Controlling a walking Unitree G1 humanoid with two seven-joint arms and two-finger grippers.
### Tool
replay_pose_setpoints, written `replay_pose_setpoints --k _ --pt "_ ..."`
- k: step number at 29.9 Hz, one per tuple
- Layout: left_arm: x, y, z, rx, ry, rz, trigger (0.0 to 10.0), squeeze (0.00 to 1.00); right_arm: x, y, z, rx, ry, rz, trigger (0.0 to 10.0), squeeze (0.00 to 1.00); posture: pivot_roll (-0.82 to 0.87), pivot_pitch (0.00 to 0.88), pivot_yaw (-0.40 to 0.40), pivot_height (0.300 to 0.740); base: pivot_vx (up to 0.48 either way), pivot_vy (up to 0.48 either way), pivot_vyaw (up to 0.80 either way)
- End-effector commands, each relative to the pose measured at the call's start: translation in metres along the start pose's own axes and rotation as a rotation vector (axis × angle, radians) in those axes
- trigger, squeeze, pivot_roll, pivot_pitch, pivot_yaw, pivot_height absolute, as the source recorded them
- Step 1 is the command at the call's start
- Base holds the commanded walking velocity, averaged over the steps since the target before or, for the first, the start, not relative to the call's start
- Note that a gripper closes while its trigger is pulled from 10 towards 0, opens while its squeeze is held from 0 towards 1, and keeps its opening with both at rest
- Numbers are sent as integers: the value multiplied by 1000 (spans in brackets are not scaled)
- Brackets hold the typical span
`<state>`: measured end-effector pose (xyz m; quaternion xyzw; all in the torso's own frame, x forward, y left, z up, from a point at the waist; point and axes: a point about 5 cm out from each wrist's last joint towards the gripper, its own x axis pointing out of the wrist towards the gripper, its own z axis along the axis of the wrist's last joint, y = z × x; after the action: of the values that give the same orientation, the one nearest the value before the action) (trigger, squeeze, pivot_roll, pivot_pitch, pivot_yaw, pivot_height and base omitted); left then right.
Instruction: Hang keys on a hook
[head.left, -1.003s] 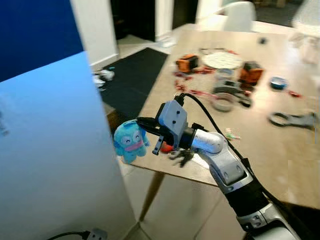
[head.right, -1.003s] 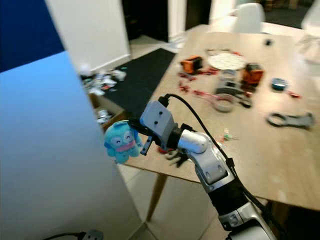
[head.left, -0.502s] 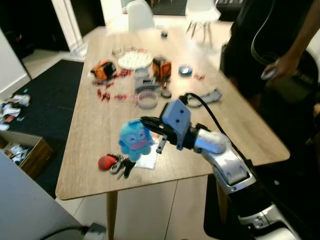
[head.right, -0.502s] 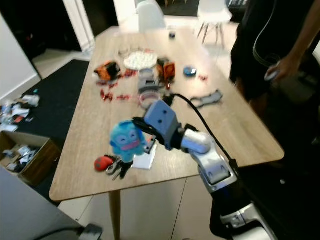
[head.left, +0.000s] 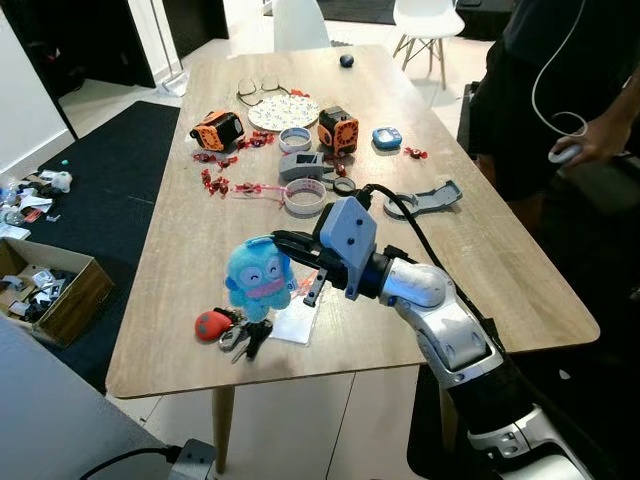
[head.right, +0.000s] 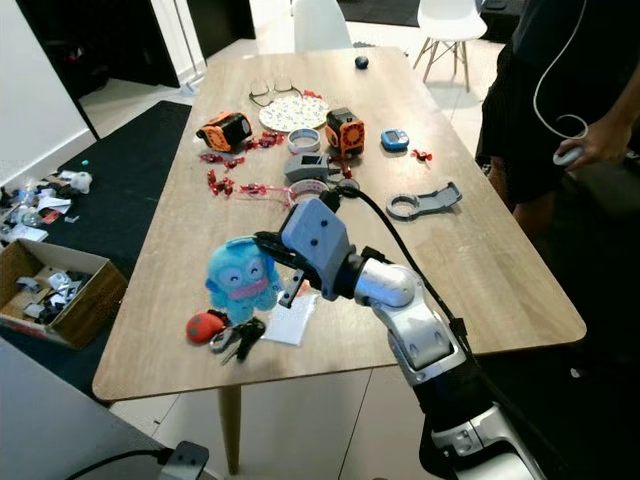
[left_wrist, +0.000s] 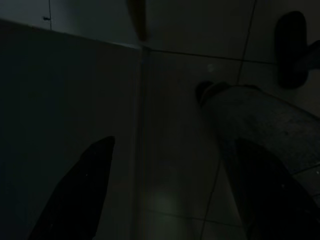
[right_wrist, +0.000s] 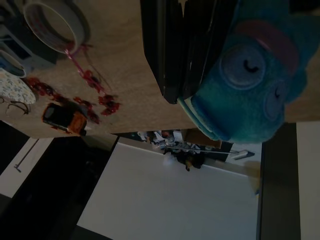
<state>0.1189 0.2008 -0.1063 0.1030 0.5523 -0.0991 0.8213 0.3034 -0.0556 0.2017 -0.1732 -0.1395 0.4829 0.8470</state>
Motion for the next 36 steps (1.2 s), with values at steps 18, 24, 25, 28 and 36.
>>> replay_pose_setpoints --k 18,24,25,28,36 --pt "0 -5 -9 5 40 -28 10000 0 1 2 3 -12 -24 14 10000 0 -98 51 57 740 0 -364 0" --pt "0 -5 -7 5 37 -30 10000 0 1 1 3 -14 -24 10 10000 0 -98 49 59 740 0 -379 0" --pt "0 -5 -7 6 36 -29 10000 0 1 1 3 -14 -25 10 10000 0 -98 47 59 740 0 -379 0" --pt "0 -4 -6 6 32 -27 10000 0 1 1 3 -16 -28 10 10000 0 -98 47 60 740 0 -379 0" --pt "0 -3 -2 4 24 -25 10000 0 2 1 3 -16 -29 13 10000 0 -97 48 57 740 0 -382 0"
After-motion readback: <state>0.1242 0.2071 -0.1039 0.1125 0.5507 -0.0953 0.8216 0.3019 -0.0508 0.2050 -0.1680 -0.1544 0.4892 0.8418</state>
